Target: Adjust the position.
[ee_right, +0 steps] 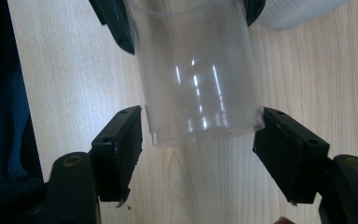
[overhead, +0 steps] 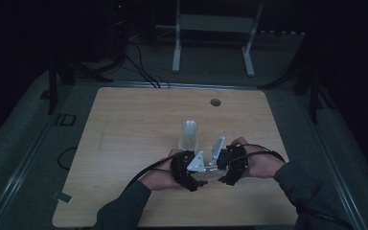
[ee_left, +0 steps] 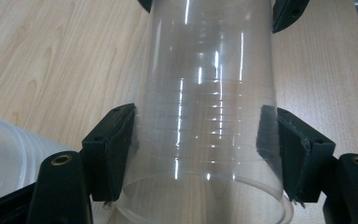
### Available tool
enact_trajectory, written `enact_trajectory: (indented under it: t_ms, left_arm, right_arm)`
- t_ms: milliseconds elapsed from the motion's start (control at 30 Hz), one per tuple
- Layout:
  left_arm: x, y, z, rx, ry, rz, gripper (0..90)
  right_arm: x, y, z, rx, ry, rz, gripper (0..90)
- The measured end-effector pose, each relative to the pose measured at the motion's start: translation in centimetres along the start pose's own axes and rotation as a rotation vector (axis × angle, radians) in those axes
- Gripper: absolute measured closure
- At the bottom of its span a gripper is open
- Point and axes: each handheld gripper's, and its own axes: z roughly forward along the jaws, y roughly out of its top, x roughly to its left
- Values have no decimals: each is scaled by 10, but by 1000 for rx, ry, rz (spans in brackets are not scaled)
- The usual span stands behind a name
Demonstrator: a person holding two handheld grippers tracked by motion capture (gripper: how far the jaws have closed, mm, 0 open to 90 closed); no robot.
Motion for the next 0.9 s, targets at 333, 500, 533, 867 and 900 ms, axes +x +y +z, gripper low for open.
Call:
enact_trajectory:
  t_ms: [333, 500, 533, 867, 900]
  left_arm:
    - [0, 3, -2, -26, -17, -8, 290]
    - [-4, 4, 1, -81, -14, -58, 290]
    - [-5, 4, 2, -94, -13, -75, 290]
    - [-5, 5, 0, -61, -15, -46, 183]
    - [-5, 5, 0, -61, -15, -46, 167]
  right_arm:
    - [3, 6, 3, 12, 13, -24, 349]
    - [4, 6, 4, 17, 12, -20, 377]
    - [4, 6, 4, 15, 11, -16, 384]
    - [4, 2, 3, -6, 9, -18, 413]
    - [4, 2, 3, -6, 9, -18, 413]
